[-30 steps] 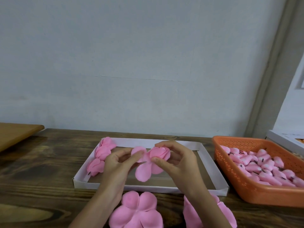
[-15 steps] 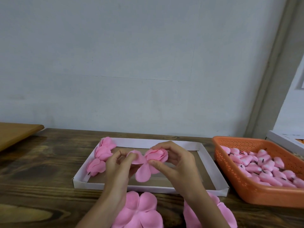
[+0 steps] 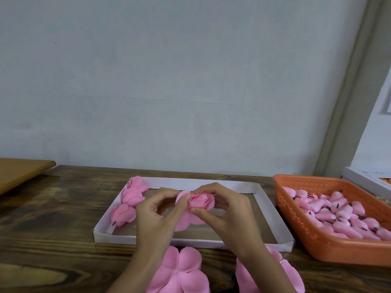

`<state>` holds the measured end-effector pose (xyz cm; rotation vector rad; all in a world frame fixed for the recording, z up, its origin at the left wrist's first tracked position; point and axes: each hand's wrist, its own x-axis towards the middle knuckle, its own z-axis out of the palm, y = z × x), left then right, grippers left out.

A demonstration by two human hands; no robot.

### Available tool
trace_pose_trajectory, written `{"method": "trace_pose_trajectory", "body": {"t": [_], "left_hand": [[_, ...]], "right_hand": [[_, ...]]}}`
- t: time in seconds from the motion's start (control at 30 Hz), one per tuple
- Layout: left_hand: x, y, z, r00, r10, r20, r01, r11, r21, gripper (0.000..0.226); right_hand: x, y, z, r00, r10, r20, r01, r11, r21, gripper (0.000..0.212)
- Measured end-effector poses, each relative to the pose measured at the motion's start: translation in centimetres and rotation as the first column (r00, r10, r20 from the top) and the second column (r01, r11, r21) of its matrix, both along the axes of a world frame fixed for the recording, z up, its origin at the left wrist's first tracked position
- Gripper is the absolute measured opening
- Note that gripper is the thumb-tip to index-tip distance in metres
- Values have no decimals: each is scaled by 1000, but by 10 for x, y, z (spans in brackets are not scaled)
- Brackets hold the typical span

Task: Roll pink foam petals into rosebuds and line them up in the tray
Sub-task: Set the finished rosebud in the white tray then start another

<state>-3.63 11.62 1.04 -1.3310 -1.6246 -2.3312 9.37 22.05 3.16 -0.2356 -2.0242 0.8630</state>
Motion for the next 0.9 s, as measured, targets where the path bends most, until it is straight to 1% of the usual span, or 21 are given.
{"method": "trace_pose_trajectory", "body": {"t": [0.07, 0.17, 0.27, 0.33, 0.4, 0.5, 0.6, 0.67, 0.73, 0.9], "left_hand": [[-1, 0, 1, 1000, 2, -27, -2, 1000, 9, 12], [-1, -1, 4, 998, 17, -60, -16, 1000, 22, 10], [1, -3, 3, 1000, -25, -14, 25, 1000, 8, 19], [-1, -4, 1, 995, -96, -8, 96, 995, 11, 26], [-4, -5, 1, 990, -144, 0, 144, 990, 13, 28], [-5, -4, 7, 985, -167, 42, 167, 986, 5, 25], [-8, -3, 8, 966, -249, 76, 247, 969, 27, 19], [-13, -4, 8, 949, -295, 115, 293, 956, 32, 23], [-19, -6, 8, 933, -338, 122, 340, 941, 6, 28], [-26, -10, 10, 888, -448, 107, 459, 880, -122, 54]], "right_hand": [[0, -1, 1, 1000, -12, 7, 11, 1000, 25, 32], [0, -4, 1, 999, -45, 22, 44, 998, 38, 42], [0, -4, 1, 997, -80, 18, 80, 996, 37, 42], [0, -4, 1, 997, -73, -6, 73, 997, -20, 41], [1, -3, 2, 998, -53, -28, 51, 995, -87, 44], [2, -2, 3, 999, -6, -34, -1, 981, -194, 47], [2, 0, 5, 998, 45, -32, -52, 969, -243, 41], [3, 1, 6, 996, 86, -26, -90, 959, -269, 39], [4, 2, 7, 993, 115, -18, -115, 949, -292, 38], [6, 1, 8, 984, 179, 4, -169, 936, -309, 37]]}}
